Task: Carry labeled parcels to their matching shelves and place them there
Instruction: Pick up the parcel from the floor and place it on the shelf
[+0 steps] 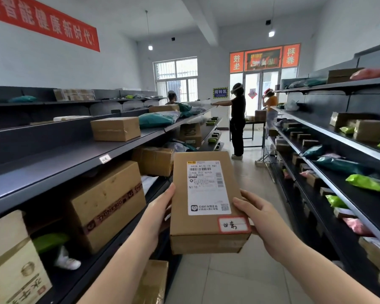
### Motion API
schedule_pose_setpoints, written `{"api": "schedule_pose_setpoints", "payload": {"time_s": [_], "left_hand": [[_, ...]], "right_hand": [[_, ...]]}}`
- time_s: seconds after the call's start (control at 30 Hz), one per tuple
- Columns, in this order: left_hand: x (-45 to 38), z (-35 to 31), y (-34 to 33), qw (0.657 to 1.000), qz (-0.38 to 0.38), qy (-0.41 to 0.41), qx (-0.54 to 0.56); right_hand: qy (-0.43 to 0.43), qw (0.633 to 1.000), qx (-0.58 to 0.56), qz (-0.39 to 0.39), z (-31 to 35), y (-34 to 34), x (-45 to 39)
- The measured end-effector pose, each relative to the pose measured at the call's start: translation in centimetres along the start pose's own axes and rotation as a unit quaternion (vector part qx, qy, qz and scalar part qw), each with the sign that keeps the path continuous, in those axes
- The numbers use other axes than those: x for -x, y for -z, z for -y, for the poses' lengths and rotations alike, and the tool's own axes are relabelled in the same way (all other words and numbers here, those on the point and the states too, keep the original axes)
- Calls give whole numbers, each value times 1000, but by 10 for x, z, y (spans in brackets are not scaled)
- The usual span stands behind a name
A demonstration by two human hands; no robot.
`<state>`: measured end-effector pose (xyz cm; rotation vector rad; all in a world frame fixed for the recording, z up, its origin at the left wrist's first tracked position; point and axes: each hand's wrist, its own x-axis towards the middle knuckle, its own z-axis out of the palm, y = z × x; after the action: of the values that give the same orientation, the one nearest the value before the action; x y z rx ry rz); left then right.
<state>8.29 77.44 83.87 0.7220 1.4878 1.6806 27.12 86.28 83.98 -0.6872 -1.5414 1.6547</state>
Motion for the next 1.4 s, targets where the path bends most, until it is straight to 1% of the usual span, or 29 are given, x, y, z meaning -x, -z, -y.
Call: {"api": "schedule_pose_setpoints", "payload": {"time_s": [0.13,0.3,0.43,0.5,0.6,0.83,0.9,1.07,1.2,1.4], "left_hand": [[-52,-8,13,1000,20,9,0],[-97,-20,25,999,51,-9,-9],[-128,-24,36,998,55,-25,2],[-139,-26,40,998,49,-26,27],[-153,-31,44,999,19,-24,26],[-196,-39,42,998,-36,-53,-11],[-209,-42,41,997,-54,-56,-5],[-242,-55,35,990,-119,-60,-37],[-264,-59,34,986,-148,-67,-34],[-273,-64,34,973,-209,-91,-31]], "right_hand": [[14,1000,2,-1,3,-4,-48],[19,1000,12,1,-3,-15,-103],[18,1000,8,6,-11,-24,-139],[15,1000,9,8,-14,-25,-152],[15,1000,6,17,-18,-26,-174],[13,998,4,54,-20,-19,-242],[10,997,5,75,-19,-17,-266],[9,991,16,136,-10,-16,-326],[8,982,13,186,-6,-16,-367],[6,964,-7,264,-13,-32,-416]]}}
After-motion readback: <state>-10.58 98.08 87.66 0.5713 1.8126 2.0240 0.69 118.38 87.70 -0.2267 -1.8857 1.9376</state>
